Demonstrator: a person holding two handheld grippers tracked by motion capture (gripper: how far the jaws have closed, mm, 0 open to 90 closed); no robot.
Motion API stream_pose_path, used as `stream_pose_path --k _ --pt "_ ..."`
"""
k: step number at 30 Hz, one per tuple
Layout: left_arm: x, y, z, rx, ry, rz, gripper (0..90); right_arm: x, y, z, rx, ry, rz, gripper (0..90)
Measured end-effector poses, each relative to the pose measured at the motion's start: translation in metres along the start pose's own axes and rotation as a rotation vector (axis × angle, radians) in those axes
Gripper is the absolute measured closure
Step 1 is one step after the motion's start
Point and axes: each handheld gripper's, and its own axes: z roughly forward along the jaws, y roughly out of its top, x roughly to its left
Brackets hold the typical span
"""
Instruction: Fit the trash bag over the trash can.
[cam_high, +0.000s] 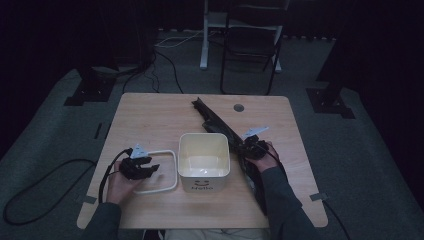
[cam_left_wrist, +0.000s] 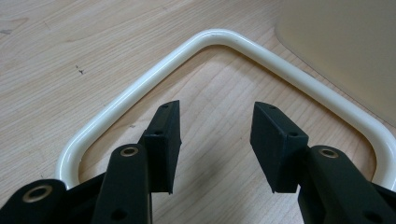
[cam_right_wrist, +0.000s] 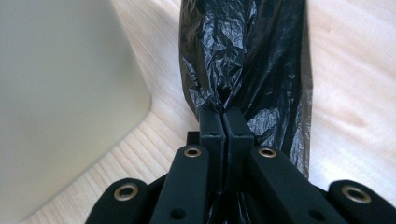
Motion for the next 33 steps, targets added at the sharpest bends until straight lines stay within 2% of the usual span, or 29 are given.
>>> stream_pose_path --k 3,7,13,20,26,33 --pt "0.0 0.0 0.0 -0.001 0.001 -0.003 53.0 0.0 0.005 -0.005 -0.014 0.001 -0.01 88.7" --pt "0.0 0.0 0.0 -0.001 0.001 -0.004 53.1 0.004 0.019 -0.021 -0.073 0.023 -0.04 88.7" --pt "0.001 0.0 0.0 -0.003 0.003 -0.003 53.1 0.014 0.039 -0.038 -0.118 0.033 -0.099 88.8" --pt "0.001 0.0 0.0 -0.005 0.004 -0.004 53.1 0.022 0.062 -0.056 -0.162 0.048 -0.146 88.9" --pt "0.002 -0.001 -0.001 -0.005 0.004 -0.007 53.1 0.028 0.08 -0.07 -0.211 0.072 -0.167 89.1" --pt "0.002 -0.001 0.0 -0.006 0.003 -0.007 53.1 0.041 0.101 -0.081 -0.285 0.124 -0.202 89.1"
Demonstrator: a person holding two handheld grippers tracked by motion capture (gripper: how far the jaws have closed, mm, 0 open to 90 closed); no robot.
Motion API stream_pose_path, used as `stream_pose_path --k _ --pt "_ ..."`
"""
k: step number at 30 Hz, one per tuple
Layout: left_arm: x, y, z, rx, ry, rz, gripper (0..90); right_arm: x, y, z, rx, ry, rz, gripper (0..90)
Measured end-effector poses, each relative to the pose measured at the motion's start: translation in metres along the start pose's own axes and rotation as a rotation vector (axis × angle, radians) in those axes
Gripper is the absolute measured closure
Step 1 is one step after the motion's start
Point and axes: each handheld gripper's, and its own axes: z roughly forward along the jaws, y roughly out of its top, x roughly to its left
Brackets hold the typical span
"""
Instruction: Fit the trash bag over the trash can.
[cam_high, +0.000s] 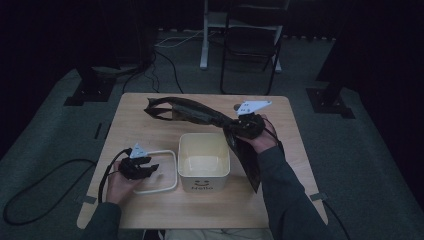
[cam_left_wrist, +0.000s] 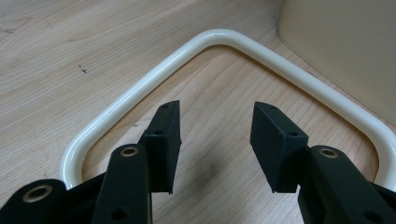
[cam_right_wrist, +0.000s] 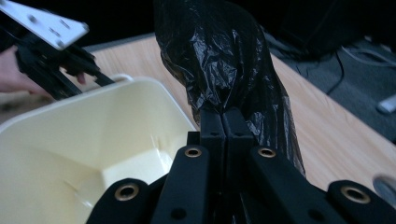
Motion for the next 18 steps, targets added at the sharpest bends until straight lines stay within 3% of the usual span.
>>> stream_pose_path --k 18 --pt "0.003 -0.001 -0.003 -0.006 0.003 -0.004 53.1 0.013 0.046 0.015 -0.09 0.095 -0.034 89.2"
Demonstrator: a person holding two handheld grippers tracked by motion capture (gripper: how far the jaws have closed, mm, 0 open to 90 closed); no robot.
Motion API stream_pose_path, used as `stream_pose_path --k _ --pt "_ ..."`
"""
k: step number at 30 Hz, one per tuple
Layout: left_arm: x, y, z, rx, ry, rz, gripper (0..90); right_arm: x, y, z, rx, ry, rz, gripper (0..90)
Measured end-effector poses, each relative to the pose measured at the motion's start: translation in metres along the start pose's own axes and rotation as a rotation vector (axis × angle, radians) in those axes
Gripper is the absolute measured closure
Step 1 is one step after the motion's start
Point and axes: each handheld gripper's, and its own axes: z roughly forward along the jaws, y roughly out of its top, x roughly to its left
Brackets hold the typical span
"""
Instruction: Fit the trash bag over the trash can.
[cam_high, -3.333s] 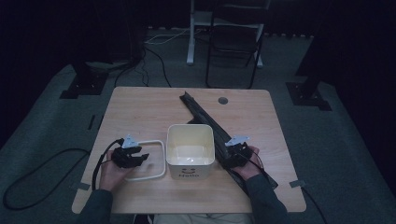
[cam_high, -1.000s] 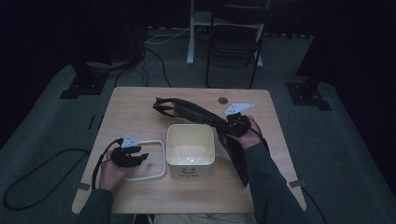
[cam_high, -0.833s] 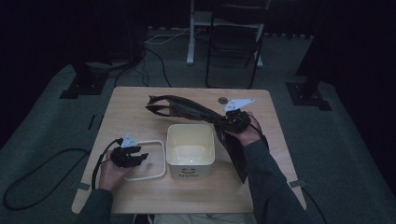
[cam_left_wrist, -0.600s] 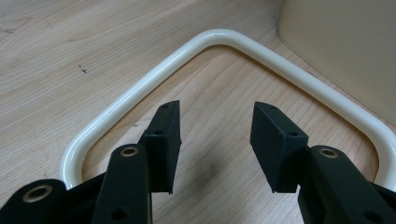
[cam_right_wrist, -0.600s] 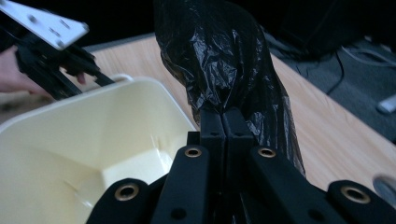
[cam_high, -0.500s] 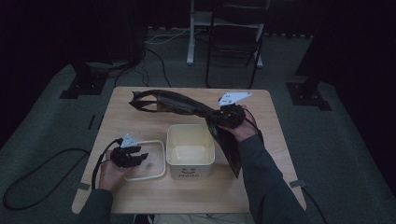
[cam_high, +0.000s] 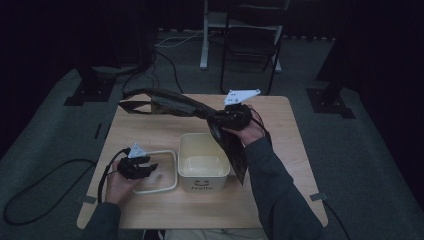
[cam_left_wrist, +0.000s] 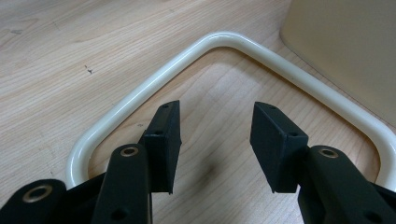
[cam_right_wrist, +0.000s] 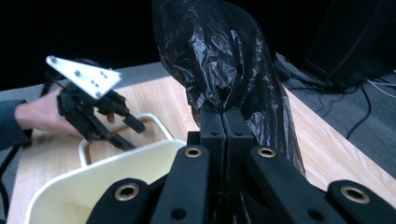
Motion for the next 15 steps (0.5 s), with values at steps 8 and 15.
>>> stream_pose_path --k 8,15 --pt "0.001 0.0 -0.001 -0.006 0.001 -0.002 53.1 0.01 0.02 0.015 -0.03 0.048 -0.028 89.2" --pt "0.002 0.0 -0.002 -0.012 0.004 -0.004 53.2 0.018 0.031 0.034 -0.064 0.096 -0.035 89.2"
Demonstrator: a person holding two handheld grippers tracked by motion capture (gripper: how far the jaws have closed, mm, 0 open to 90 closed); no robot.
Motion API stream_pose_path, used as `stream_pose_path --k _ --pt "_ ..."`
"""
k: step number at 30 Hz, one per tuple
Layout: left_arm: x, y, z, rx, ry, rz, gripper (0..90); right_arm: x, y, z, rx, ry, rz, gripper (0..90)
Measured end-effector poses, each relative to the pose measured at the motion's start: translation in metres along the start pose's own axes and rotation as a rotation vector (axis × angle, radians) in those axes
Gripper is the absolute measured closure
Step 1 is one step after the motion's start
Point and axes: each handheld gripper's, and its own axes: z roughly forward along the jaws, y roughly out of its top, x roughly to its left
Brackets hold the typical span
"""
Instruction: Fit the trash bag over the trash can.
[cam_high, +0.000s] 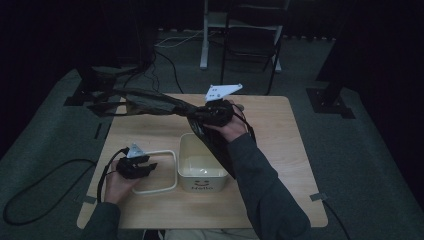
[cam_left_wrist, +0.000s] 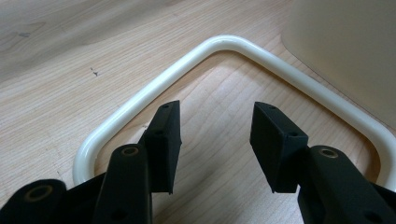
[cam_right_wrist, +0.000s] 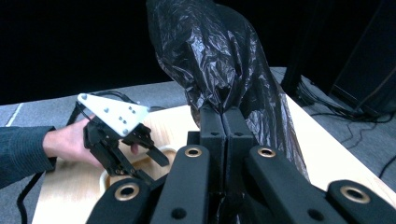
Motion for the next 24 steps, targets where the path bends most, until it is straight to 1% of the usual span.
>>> stream_pose_path --k 3,7,11,13,15,18,20,21,24 --pt "0.0 0.0 0.0 -0.001 0.001 0.002 53.2 0.003 0.005 0.008 -0.007 0.014 -0.005 89.2" --pt "0.0 0.001 -0.002 -0.013 0.001 0.007 53.2 0.004 0.012 0.017 -0.039 0.052 -0.007 89.2" --pt "0.0 0.0 -0.002 -0.014 0.002 0.004 53.2 0.003 0.018 0.026 -0.072 0.067 -0.002 89.2" --pt "0.001 0.0 -0.002 -0.012 0.002 0.005 53.2 0.002 0.023 0.031 -0.078 0.061 -0.001 89.3" --pt "0.001 0.0 -0.002 -0.014 0.004 0.005 53.2 0.002 0.025 0.032 -0.085 0.064 0.001 89.3" --pt "0.002 0.0 -0.003 -0.02 0.003 0.001 53.2 0.002 0.031 0.038 -0.101 0.066 0.001 89.3" --pt "0.002 0.0 -0.004 -0.019 0.004 0.0 53.2 0.003 0.031 0.039 -0.105 0.072 0.004 89.3" --pt "0.002 -0.001 -0.004 -0.02 0.002 0.0 53.2 0.004 0.03 0.039 -0.103 0.074 -0.002 89.3" --pt "0.003 -0.001 -0.004 -0.018 0.004 -0.004 53.2 0.006 0.021 0.037 -0.096 0.068 -0.003 89.3"
